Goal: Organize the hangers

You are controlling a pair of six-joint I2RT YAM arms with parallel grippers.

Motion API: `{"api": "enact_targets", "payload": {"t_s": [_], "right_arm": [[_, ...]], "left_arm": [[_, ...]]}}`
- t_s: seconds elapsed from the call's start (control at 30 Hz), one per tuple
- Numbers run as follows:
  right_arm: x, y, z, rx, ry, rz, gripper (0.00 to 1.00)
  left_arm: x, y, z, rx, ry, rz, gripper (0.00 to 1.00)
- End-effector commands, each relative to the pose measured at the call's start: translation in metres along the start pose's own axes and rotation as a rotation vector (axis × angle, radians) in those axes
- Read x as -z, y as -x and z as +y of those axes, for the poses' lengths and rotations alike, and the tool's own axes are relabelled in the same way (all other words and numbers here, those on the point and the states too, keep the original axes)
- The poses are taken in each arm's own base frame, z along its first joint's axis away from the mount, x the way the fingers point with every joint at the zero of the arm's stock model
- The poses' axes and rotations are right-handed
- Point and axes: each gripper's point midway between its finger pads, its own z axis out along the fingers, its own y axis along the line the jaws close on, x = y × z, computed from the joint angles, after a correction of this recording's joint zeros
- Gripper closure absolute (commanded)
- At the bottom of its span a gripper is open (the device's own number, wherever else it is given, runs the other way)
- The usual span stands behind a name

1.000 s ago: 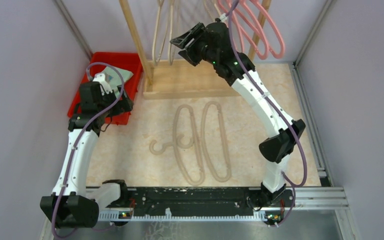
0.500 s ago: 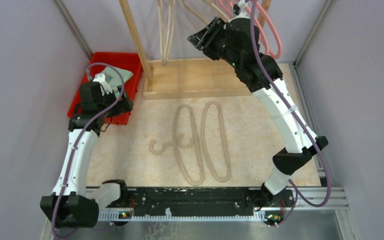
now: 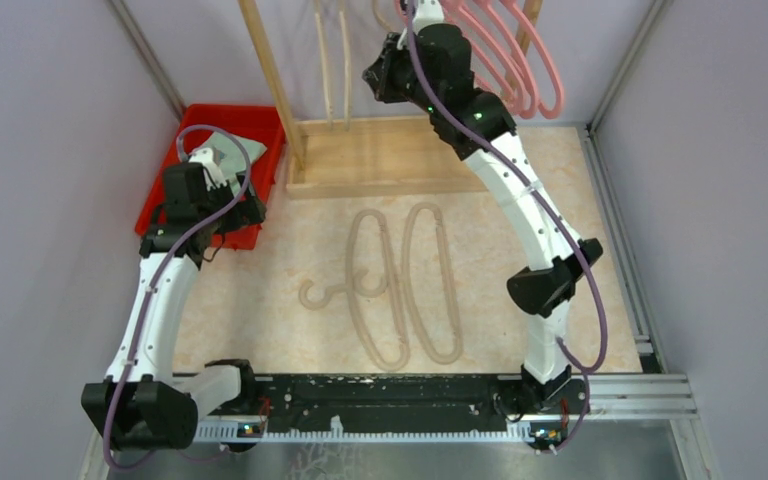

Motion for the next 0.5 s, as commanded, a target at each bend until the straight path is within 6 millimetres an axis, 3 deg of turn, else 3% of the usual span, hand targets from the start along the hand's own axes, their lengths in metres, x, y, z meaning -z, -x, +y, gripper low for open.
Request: {"api": "enact_targets", "payload": {"t_s": [0.0, 0.17, 0.47], "right_arm": [[-0.012, 0.045, -0.019, 0.216, -0.077, -0.204, 1.00], [-0.026, 0.077, -0.034, 0.323, -0.167, -0.385, 1.00], [-0.067, 0.092, -0.077, 0.375, -0.285, -0.522, 1.00]], "left_arm": [[-0.003, 0.008, 0.000, -0.010, 0.005, -0.021, 0.00], [-0.008, 0.007, 0.001, -0.006, 0.013, -0.013, 0.00], [-0.017, 0.008, 0.003, -0.001, 0.024, -0.005, 0.00]]}}
